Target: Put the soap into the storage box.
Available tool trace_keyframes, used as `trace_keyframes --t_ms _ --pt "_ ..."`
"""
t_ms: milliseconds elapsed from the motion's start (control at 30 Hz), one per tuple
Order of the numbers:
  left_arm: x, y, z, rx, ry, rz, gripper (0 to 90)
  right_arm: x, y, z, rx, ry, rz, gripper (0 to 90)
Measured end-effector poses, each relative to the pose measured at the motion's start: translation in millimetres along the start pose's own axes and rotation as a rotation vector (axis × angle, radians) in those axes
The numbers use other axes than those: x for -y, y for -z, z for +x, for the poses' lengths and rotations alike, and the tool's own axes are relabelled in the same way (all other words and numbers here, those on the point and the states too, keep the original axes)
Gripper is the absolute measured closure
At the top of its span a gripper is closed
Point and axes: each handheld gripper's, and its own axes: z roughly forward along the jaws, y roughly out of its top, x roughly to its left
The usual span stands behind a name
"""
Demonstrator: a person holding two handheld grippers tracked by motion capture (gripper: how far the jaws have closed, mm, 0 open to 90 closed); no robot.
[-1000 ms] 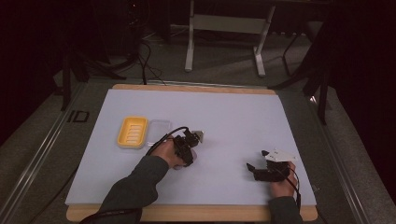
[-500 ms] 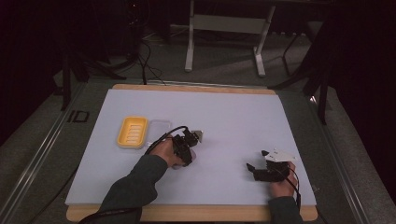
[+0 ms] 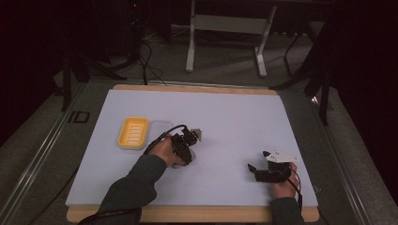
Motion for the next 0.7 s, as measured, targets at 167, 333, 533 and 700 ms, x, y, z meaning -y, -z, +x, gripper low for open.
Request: trace_keyframes --t_ms 167,333,533,700 --pt "1.1 3.2 1.4 -0.001 0.004 -0.008 49.8 0.0 0.0 0.0 0.000 0.000 0.001 15.8" --pt "3.1 6.0 2.6 0.008 0.012 -0.024 49.7 0.0 0.0 0.0 0.000 0.000 0.001 15.8" --pt "4.3 9.6 4.6 0.013 0.019 -0.042 49.8 -0.1 -0.1 0.0 0.000 0.000 0.002 15.8" --pt "6.0 13.1 7.6 0.012 0.024 -0.046 49.8 -0.1 -0.2 0.1 0.000 0.000 0.003 15.8"
